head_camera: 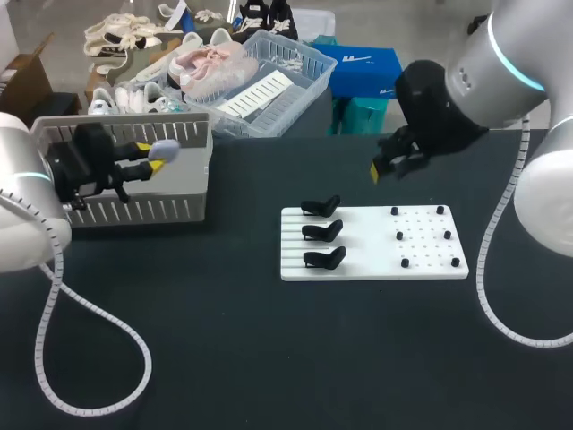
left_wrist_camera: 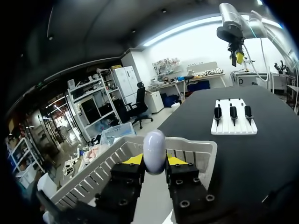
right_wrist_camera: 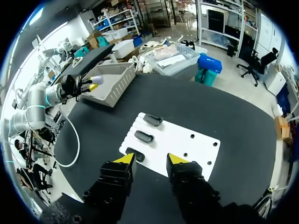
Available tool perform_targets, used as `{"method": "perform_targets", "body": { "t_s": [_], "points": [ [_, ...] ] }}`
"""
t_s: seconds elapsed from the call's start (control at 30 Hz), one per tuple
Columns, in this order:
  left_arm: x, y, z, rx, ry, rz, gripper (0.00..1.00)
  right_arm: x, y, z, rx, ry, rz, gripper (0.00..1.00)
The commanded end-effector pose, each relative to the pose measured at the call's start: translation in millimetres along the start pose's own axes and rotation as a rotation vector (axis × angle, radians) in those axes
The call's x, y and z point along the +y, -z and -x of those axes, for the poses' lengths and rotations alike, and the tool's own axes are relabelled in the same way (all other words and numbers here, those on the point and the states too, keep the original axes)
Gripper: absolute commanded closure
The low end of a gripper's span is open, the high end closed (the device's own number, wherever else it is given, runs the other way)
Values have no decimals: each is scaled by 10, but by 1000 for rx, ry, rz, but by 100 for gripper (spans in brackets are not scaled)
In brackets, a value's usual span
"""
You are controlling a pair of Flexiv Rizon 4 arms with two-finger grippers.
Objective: Pick up each earbud case from the left stands, insert the matching earbuds, close the lid, and place the case in the box.
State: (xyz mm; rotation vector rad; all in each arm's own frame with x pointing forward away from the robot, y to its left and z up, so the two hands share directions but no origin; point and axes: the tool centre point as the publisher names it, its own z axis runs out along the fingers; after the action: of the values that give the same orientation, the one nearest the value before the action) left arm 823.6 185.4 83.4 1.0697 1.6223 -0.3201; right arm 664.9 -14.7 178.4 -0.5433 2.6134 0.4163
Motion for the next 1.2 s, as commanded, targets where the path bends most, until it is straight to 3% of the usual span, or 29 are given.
{"method": "perform_targets", "body": {
  "t_s": [0.03, 0.37, 0.4, 0.47, 0.5, 0.77, 1.2],
  "points": [
    [50, -116, -66, 12, 14, 215, 100, 49, 0, -33, -28, -9, -25, 61],
    [68, -271, -166, 85, 49, 151, 100, 73, 30, -79, -28, -28, -39, 60],
    [67, -273, -166, 83, 52, 156, 87, 74, 31, -86, -28, -29, -40, 59],
    [67, -276, -163, 80, 56, 153, 18, 73, 30, -98, -26, -31, -41, 58],
    [65, -278, -155, 79, 56, 149, 0, 70, 30, -107, -26, -33, -42, 58],
    [-9, -227, -45, 47, 48, 140, 0, 54, 12, -123, -27, -45, -35, 58],
    [-359, -244, 544, -113, -19, 86, 0, 36, 23, -62, -32, -17, -27, 53]
  ]
}}
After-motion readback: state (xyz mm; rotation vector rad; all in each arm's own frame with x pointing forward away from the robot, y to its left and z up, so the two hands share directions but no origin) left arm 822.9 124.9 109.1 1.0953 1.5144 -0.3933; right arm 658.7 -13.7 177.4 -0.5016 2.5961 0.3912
